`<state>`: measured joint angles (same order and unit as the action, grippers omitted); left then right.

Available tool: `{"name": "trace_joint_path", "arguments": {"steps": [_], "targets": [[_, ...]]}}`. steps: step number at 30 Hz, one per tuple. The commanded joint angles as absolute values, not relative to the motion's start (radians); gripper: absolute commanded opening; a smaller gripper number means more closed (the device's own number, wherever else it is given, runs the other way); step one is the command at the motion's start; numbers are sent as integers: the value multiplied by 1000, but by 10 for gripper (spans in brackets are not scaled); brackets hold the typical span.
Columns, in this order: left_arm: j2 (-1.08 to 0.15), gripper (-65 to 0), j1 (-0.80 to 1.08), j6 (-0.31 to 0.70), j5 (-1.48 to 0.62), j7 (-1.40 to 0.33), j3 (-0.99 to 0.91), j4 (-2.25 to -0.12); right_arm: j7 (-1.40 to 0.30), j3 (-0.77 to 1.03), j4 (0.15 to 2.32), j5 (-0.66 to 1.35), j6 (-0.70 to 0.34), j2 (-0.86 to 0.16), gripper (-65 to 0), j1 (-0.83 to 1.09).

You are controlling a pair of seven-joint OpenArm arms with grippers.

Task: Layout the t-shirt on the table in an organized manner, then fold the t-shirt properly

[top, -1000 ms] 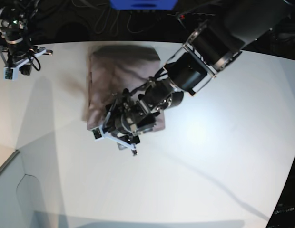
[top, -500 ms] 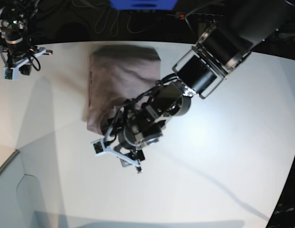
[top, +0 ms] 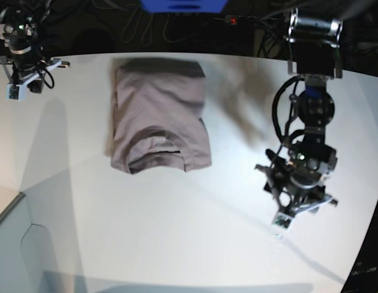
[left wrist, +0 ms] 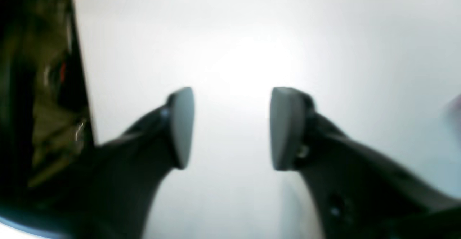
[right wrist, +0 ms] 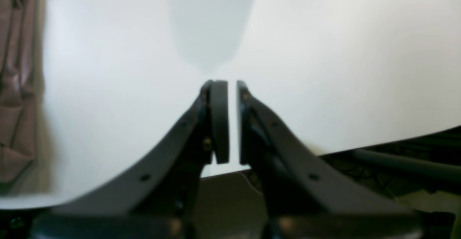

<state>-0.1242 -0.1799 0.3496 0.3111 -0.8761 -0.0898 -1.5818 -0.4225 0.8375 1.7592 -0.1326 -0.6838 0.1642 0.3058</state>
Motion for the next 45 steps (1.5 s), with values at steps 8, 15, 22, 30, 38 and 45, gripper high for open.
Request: {"name": "trace_joint_path", "arguments": {"steps": [8,15,22,30,38,45], "targets": [[-140,-650,31,349,306,-952,-234,-1730,-401,825,1693,-119,-698,157,-620,306],[-134,-650,226,516,306,-981,-255,-1797,-401,825,1685,-122,-698,157,-620,348],[-85,-650,417,544,306,-1023,-257,-1928,-401,826,1652,-119,-698,157,-621,424],[33,-650,579,544,312,-1023,-294,-1968,-401,825,1555,-119,-698,157,-621,507],[157,-650,662,545,305,-921,-453,-1890,-401,822,1389,-124,-698,157,-621,524],[157,-650,644,544,305,-751,-539,-1561,-394,776,1118,-127,-698,111,-621,475]]}}
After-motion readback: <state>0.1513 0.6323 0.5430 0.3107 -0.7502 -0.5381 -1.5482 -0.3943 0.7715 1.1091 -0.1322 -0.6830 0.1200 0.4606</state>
